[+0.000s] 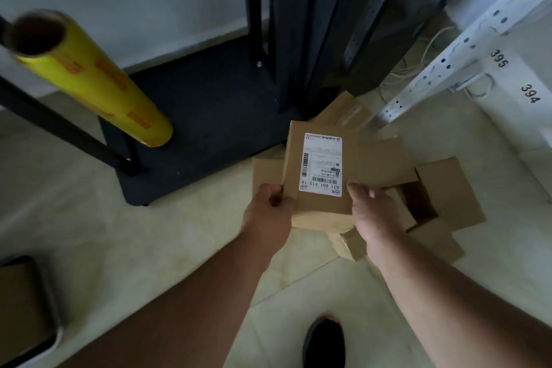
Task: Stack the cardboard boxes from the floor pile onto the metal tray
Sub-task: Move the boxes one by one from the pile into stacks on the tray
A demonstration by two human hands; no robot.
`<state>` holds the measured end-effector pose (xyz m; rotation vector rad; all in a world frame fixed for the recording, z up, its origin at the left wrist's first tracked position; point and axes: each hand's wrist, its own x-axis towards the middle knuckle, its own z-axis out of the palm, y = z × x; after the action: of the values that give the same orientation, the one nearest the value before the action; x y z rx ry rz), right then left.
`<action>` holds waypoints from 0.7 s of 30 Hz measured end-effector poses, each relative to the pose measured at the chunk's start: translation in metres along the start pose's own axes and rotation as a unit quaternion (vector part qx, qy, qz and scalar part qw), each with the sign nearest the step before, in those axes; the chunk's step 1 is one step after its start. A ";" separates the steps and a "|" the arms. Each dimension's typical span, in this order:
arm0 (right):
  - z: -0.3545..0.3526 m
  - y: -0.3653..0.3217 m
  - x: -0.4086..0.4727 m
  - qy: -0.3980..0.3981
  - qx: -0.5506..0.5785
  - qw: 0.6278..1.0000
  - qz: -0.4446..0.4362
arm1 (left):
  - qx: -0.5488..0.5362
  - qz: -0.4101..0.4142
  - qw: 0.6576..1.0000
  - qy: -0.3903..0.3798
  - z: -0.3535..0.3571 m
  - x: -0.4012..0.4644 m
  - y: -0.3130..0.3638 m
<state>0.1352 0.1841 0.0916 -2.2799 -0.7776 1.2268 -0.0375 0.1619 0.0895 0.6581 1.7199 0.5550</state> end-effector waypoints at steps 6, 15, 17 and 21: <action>0.079 -0.013 -0.068 -0.041 -0.003 0.999 -0.016 | -0.038 -0.053 0.997 0.043 -0.103 -0.025 -0.038; 0.183 -0.026 -0.184 -0.144 -0.050 0.987 -0.043 | -0.049 -0.104 0.992 0.059 -0.244 -0.077 -0.099; 0.203 -0.026 -0.206 -0.162 -0.067 0.983 -0.047 | -0.056 -0.100 0.991 0.074 -0.267 -0.086 -0.115; 0.247 -0.028 -0.255 -0.200 -0.122 0.970 -0.064 | -0.103 -0.115 0.982 0.106 -0.320 -0.108 -0.147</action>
<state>-0.1975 0.0645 0.1366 -2.1454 -1.2638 1.6308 -0.3488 -0.0272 0.1421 0.2555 1.8760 0.6471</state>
